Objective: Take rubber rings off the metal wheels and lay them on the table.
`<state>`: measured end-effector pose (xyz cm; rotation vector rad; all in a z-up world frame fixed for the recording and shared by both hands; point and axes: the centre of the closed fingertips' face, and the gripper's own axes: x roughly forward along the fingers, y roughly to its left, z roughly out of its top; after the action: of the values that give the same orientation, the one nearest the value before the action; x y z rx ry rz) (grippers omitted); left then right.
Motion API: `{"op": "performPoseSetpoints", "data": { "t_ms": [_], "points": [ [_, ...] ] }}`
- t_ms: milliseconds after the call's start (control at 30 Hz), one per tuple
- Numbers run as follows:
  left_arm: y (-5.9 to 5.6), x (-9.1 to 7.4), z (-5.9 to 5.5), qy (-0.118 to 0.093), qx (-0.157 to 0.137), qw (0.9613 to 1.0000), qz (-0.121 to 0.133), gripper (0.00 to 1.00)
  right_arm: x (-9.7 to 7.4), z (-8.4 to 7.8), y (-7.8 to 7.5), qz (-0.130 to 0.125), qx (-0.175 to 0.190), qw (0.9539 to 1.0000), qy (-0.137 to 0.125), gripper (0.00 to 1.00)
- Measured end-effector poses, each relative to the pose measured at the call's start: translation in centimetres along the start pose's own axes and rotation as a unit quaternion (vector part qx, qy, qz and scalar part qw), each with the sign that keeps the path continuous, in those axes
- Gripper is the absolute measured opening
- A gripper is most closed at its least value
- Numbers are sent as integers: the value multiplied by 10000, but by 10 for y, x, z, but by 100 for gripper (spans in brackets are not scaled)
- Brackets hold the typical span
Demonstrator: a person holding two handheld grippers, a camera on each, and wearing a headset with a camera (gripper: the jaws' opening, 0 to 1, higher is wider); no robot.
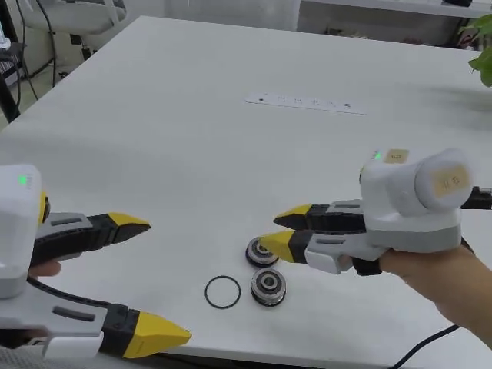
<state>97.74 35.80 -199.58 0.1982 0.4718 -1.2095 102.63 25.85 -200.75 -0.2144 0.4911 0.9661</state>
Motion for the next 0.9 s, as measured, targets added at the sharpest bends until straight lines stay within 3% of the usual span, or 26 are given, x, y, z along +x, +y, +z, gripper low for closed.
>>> {"op": "performPoseSetpoints", "data": {
  "t_ms": [133, 233, 533, 700, 900],
  "points": [
    [-2, -1, 8, -9, 89, 9999, -69, 85, -3, -8, 3, 215, -56, 9996, 148, 21],
    [-3, -1, 18, -28, 211, 9997, -111, 85, -4, -18, 1, 201, -166, 9988, 407, 22],
    [-11, 4, 52, -59, 789, 9965, -259, 86, -6, -46, -1, 418, -170, 9960, 767, 23],
    [-26, 12, 79, -174, 1240, 9913, -407, 85, -6, -60, 1, 561, -147, 9936, 966, 25],
    [-36, 25, 99, -264, 1511, 9857, -697, 82, -5, -66, 4, 654, -105, 9921, 1062, 25]
  ]
}}
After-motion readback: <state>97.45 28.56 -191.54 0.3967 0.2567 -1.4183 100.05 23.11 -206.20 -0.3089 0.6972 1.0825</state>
